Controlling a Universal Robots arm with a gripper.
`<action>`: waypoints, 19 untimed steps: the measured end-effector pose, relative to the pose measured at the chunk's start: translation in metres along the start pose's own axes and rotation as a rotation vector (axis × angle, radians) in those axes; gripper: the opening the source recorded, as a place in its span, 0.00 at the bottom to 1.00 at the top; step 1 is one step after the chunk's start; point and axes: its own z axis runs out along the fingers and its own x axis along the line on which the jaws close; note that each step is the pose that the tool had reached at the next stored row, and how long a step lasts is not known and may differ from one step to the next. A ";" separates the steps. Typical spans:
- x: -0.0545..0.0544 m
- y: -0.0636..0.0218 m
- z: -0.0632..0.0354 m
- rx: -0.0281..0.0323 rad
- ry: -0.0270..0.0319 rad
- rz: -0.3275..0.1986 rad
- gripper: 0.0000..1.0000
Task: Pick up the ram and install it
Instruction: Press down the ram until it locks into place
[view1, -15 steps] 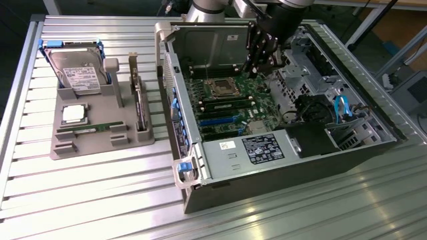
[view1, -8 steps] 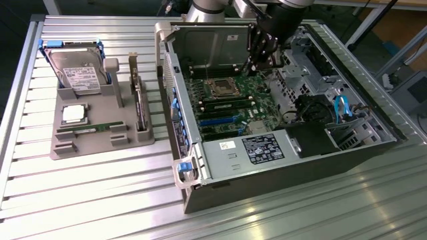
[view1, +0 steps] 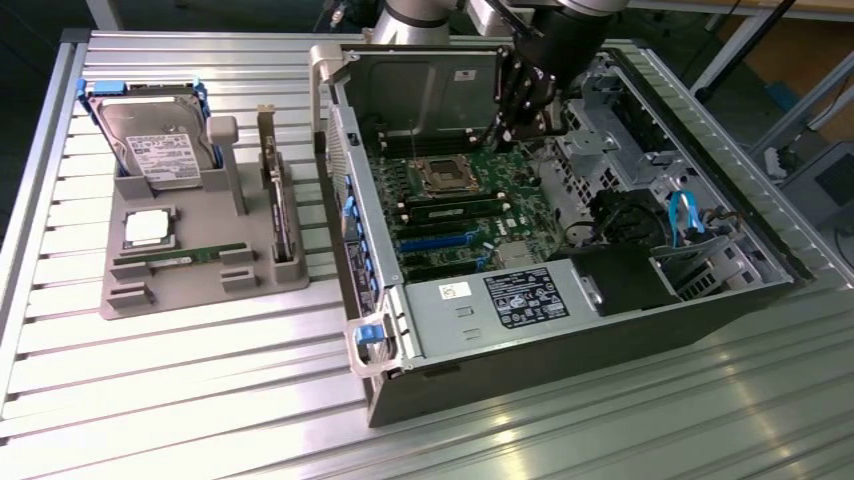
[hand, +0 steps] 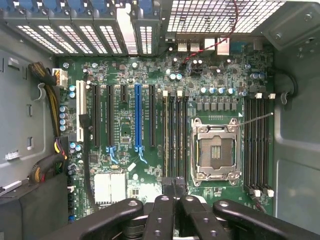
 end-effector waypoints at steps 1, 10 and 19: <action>0.000 -0.0048 -0.0002 -0.0012 0.0000 0.000 0.10; 0.001 -0.0354 -0.0016 -0.0057 0.0000 0.000 0.10; 0.001 -0.0412 0.0061 -0.0063 -0.0002 0.000 0.10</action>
